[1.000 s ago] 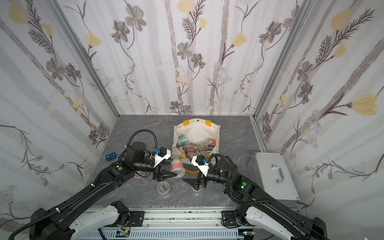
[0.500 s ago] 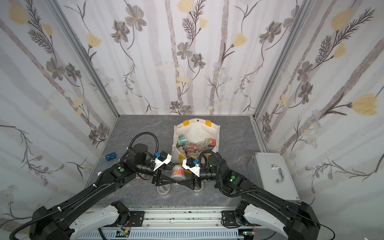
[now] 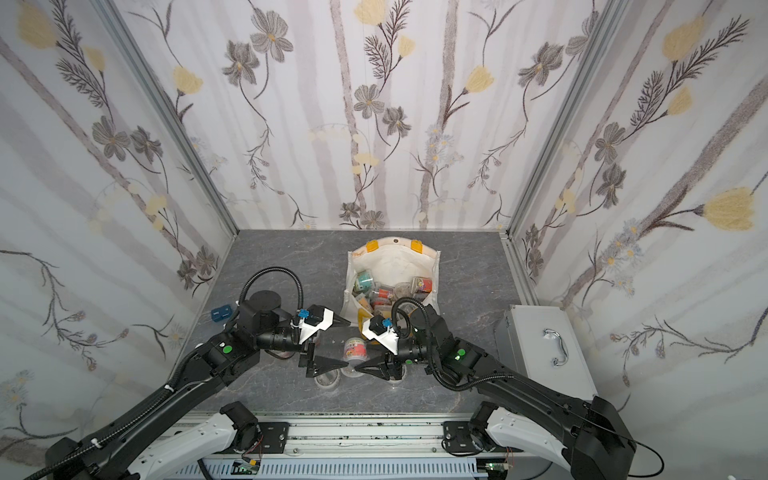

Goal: Take out the seed jars from the canvas bag
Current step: Pick up the seed jar from the canvas bag, then place the seed jar at the center of the board.

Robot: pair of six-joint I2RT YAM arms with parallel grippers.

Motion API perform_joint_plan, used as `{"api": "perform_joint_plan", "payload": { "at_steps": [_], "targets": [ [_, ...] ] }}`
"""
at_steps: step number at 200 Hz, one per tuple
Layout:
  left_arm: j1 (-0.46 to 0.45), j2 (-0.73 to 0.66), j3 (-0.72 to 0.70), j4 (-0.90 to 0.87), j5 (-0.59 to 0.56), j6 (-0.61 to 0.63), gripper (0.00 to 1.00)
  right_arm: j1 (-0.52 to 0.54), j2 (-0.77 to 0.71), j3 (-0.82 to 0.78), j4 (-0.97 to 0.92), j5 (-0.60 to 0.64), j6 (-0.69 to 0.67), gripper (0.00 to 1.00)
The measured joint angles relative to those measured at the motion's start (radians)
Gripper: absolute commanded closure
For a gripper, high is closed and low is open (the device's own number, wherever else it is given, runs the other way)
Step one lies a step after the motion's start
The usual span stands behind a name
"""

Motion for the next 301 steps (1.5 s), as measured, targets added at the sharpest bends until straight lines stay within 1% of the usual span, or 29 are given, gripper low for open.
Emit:
{"api": "perform_joint_plan", "payload": {
  "at_steps": [24,46,75,89,105,123,168,191,209,225,276,288,301],
  "targets": [
    [0.039,-0.031,0.012,-0.03,-0.083,0.026,0.0,0.014,0.075,0.005,-0.082,-0.018,-0.018,0.53],
    [0.074,-0.005,0.042,-0.052,-0.183,-0.003,0.0,0.033,0.177,0.05,-0.188,-0.019,-0.068,0.53],
    [0.144,0.034,0.075,-0.045,-0.309,-0.134,0.0,0.049,0.325,0.124,-0.309,-0.036,-0.127,0.53],
    [0.194,0.036,0.059,-0.021,-0.361,-0.213,0.0,0.049,0.402,0.16,-0.363,-0.038,-0.136,0.53],
    [0.243,0.032,0.032,0.004,-0.393,-0.283,0.0,0.048,0.493,0.213,-0.422,-0.042,-0.153,0.52],
    [0.264,0.029,0.013,0.021,-0.403,-0.33,0.0,0.044,0.565,0.274,-0.496,-0.053,-0.185,0.51],
    [0.313,0.031,-0.009,0.036,-0.433,-0.383,0.0,0.043,0.714,0.405,-0.644,-0.069,-0.27,0.49],
    [0.361,0.047,-0.009,0.035,-0.447,-0.427,0.0,0.043,0.77,0.446,-0.699,-0.057,-0.293,0.44],
    [0.379,0.055,-0.009,0.037,-0.444,-0.448,0.0,0.043,0.791,0.466,-0.729,-0.045,-0.3,0.41],
    [0.386,0.059,-0.011,0.045,-0.43,-0.459,0.0,0.043,0.797,0.478,-0.746,-0.036,-0.3,0.36],
    [0.397,0.077,-0.015,0.051,-0.402,-0.466,0.0,0.036,0.8,0.509,-0.772,0.018,-0.299,0.3],
    [0.397,0.077,-0.02,0.055,-0.399,-0.467,0.0,0.036,0.8,0.514,-0.772,0.032,-0.295,0.2],
    [0.397,0.077,-0.026,0.056,-0.393,-0.468,0.0,0.035,0.8,0.517,-0.772,0.046,-0.291,0.19]
  ]
}}
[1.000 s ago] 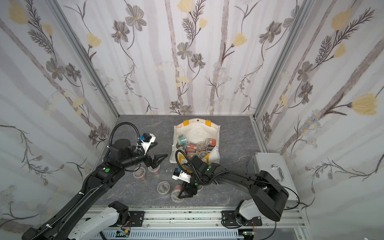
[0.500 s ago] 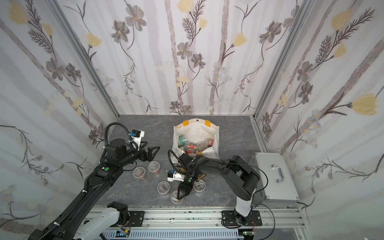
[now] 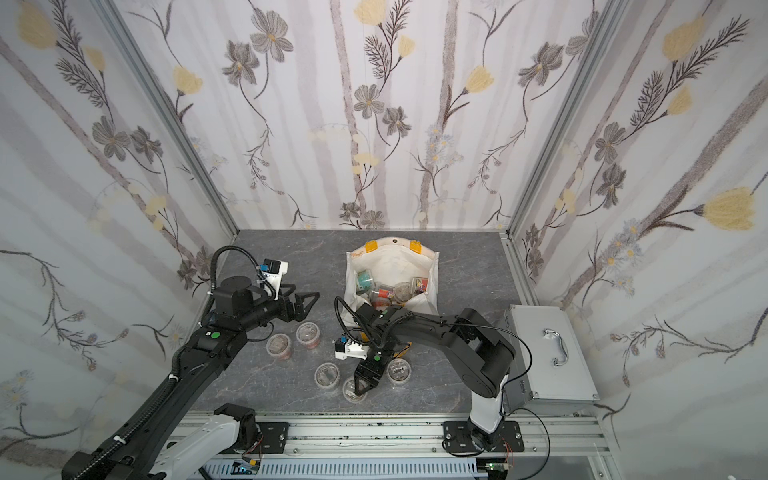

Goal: Take out the seed jars from the canvas bag
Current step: Place the seed jar at the center of the board.

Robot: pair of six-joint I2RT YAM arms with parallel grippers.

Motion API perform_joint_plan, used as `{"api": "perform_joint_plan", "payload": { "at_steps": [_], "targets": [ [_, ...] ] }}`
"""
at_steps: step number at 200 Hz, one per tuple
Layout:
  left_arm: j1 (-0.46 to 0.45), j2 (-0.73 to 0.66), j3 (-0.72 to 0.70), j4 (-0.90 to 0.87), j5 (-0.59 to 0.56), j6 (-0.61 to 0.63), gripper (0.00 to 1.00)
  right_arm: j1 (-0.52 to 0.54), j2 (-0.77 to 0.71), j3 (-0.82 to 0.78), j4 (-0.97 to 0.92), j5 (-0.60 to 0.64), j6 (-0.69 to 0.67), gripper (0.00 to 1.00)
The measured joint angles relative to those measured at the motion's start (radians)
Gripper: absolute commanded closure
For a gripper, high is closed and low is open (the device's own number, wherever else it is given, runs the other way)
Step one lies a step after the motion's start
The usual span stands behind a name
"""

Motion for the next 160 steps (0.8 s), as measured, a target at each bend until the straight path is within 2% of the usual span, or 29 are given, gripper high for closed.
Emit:
{"api": "perform_joint_plan", "payload": {
  "at_steps": [48,94,131,160],
  "targets": [
    [0.0,0.001,-0.012,0.005,0.022,-0.001,0.0,-0.004,-0.043,0.023,0.001,0.027,0.019,0.2],
    [0.002,0.012,-0.014,0.024,0.03,-0.001,0.0,-0.009,-0.072,0.033,0.02,0.049,0.037,0.37],
    [0.002,0.013,-0.022,0.029,0.038,0.0,0.0,-0.007,-0.065,0.033,0.031,0.048,0.045,0.32],
    [0.002,0.006,-0.026,0.031,0.042,0.0,0.0,-0.005,-0.085,0.038,0.052,0.049,0.064,0.32]
  ]
}}
